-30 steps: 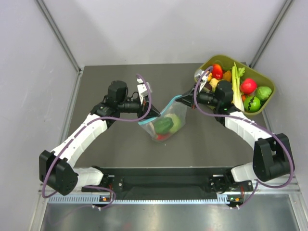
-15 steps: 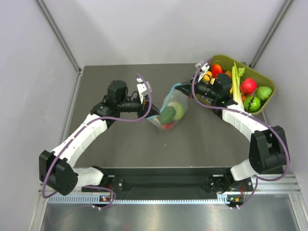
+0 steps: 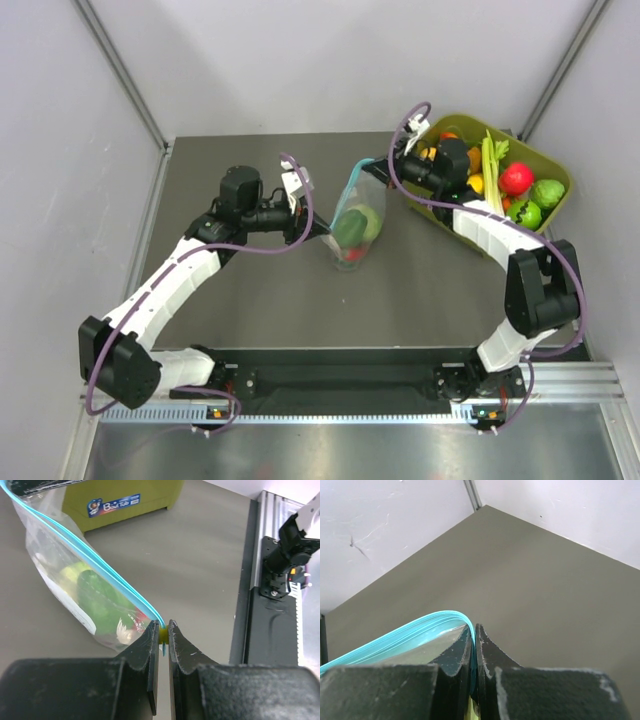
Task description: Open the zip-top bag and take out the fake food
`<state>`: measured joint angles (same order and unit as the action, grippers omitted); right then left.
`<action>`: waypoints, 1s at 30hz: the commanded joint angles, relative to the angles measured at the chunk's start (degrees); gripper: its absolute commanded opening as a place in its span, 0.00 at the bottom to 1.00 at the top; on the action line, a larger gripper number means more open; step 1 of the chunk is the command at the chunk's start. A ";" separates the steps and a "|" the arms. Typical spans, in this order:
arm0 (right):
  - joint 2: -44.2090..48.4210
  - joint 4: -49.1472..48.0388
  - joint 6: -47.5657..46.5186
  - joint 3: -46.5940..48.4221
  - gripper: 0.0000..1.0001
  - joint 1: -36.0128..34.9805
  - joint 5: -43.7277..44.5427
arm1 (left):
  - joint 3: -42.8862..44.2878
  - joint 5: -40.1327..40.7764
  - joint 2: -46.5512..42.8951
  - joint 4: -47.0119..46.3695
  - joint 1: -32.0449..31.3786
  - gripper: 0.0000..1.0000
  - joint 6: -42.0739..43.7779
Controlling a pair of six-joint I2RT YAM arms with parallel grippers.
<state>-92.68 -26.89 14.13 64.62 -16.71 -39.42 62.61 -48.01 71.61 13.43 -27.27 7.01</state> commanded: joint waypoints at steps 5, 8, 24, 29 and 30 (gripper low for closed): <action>0.48 5.68 -3.84 6.13 0.00 1.68 10.85 | 1.46 -4.46 -2.36 0.55 -0.42 0.00 -1.02; 3.29 11.22 -3.85 6.05 0.21 1.77 12.69 | 0.15 -1.05 -2.09 -2.44 -1.38 0.00 -2.87; 22.81 30.05 6.70 -4.15 0.70 -6.47 29.31 | -3.28 17.86 -0.60 -7.54 -6.92 0.00 -5.60; 20.62 32.17 7.49 -5.73 0.69 -10.18 34.05 | -3.28 17.95 -0.60 -7.54 -7.28 0.00 -5.42; 19.92 32.26 7.75 -5.99 0.69 -10.36 34.14 | -3.37 18.04 -0.60 -7.54 -7.45 0.00 -5.34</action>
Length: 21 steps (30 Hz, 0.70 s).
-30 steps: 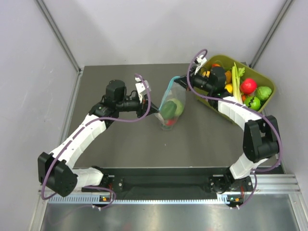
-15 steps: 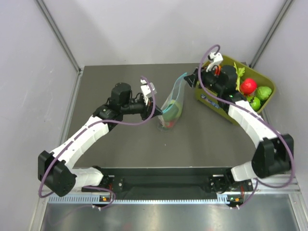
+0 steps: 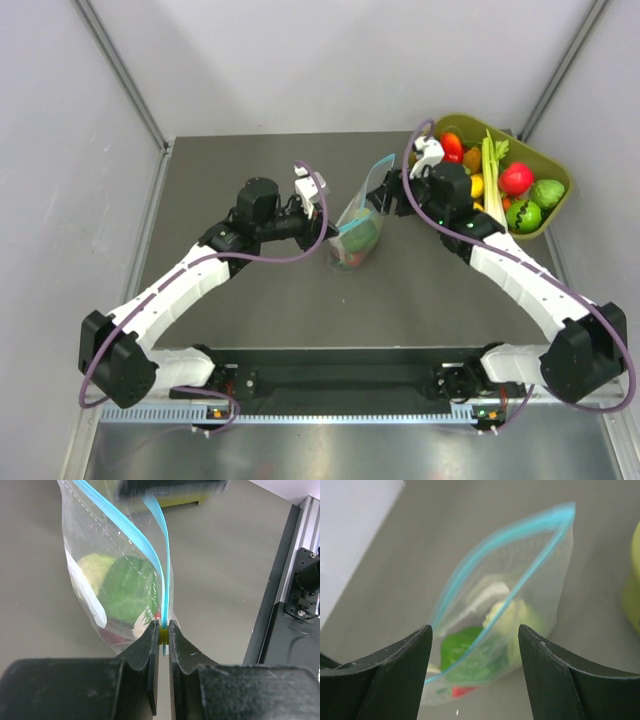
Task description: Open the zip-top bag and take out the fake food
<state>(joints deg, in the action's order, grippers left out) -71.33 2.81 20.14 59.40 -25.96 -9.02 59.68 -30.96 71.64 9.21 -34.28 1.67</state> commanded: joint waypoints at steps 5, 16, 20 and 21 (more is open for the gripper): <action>-2.32 2.64 2.36 -1.30 0.69 -1.55 5.15 | -0.44 1.17 -0.53 -3.32 -0.78 0.00 0.61; -5.75 -1.31 2.62 -2.97 0.00 -2.87 -0.30 | -0.44 -1.82 -0.62 -3.85 -1.05 0.45 0.00; -6.01 -2.46 2.36 -3.50 0.00 -4.98 -1.79 | -1.23 -0.86 -0.88 -5.25 -1.05 0.74 -0.88; -6.19 -3.85 2.45 -3.50 0.00 -5.77 -2.06 | -1.32 -0.77 -1.06 -5.61 -1.05 0.76 -1.06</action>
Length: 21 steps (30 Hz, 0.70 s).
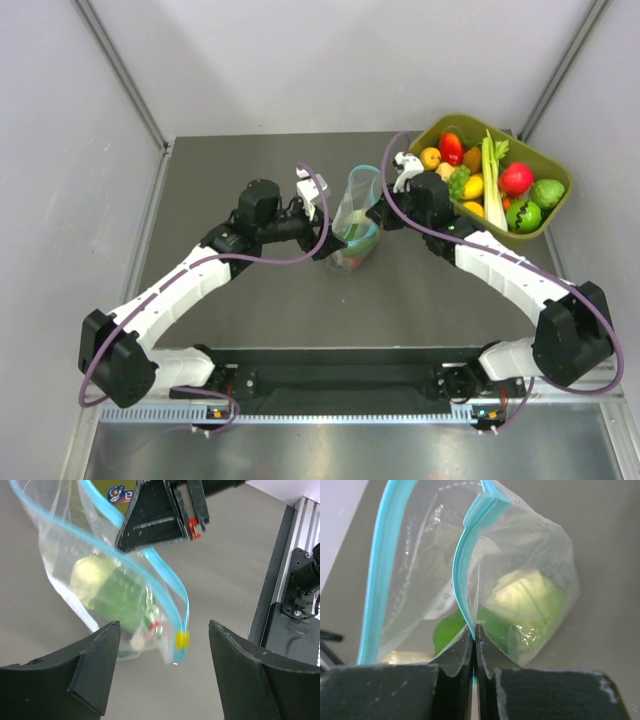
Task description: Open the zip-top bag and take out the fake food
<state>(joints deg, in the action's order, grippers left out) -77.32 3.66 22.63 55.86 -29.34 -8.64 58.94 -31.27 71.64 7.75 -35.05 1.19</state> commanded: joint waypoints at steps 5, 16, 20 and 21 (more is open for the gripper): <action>-0.46 -5.24 0.22 0.22 0.00 -4.49 -3.66 | -0.93 0.68 -0.53 -4.58 -0.28 0.83 -0.93; 1.73 -4.98 -0.48 -0.31 0.00 -8.44 -6.47 | -0.49 10.07 1.84 -3.27 -0.28 0.84 -1.10; 3.05 -4.19 -1.27 -0.31 0.00 -9.24 -7.17 | -0.40 14.56 2.45 -3.00 -0.29 0.81 -1.10; 3.31 -3.84 -1.45 -0.31 0.00 -9.68 -7.26 | -0.32 15.52 2.63 -2.39 -0.28 0.78 -2.67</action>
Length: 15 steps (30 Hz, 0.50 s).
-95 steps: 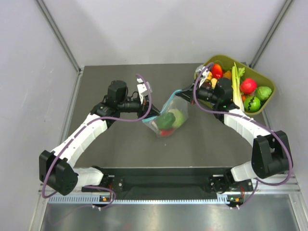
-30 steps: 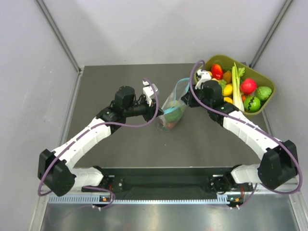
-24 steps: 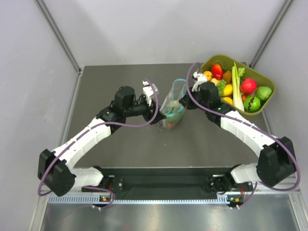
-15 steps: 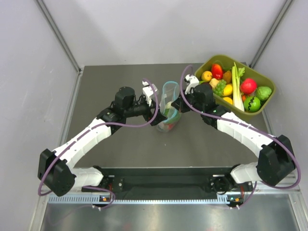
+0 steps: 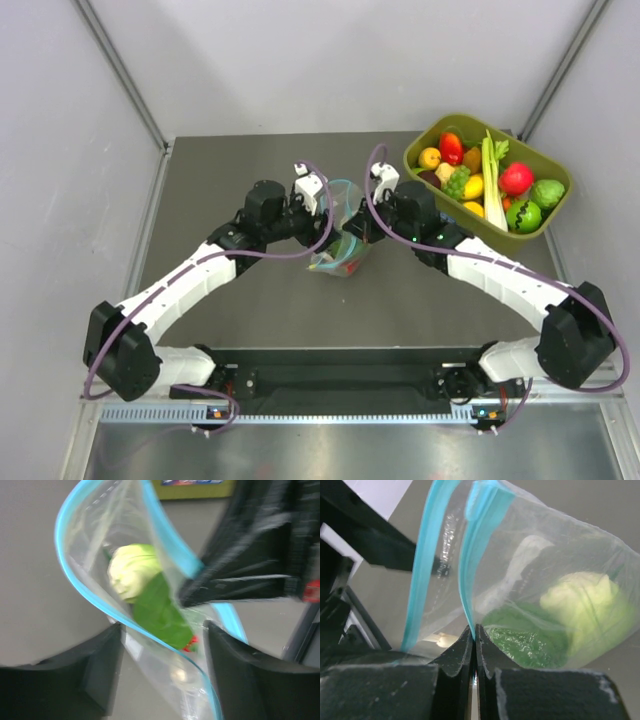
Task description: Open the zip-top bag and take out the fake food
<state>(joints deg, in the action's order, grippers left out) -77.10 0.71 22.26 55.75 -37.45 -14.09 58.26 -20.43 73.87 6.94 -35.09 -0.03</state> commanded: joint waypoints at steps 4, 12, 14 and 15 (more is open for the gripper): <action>4.50 1.57 -1.52 -0.37 0.00 -2.01 -2.17 | 1.94 10.13 1.98 1.14 -0.24 0.32 -1.99; 5.74 7.90 -7.14 3.83 0.00 -1.66 4.24 | 3.00 22.42 0.41 3.87 0.55 0.00 -1.03; 4.34 9.48 -8.19 6.65 0.00 -0.79 4.59 | 2.91 24.20 -1.17 4.05 1.07 0.00 -0.59; 4.07 9.83 -8.37 7.53 0.00 -0.61 4.86 | 2.83 24.99 -1.70 4.05 1.25 0.00 -0.50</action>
<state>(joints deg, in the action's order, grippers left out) -72.79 9.32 16.99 57.67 -38.44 -11.53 58.83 -1.41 75.68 11.09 -34.61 -1.45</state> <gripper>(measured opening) 0.006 0.018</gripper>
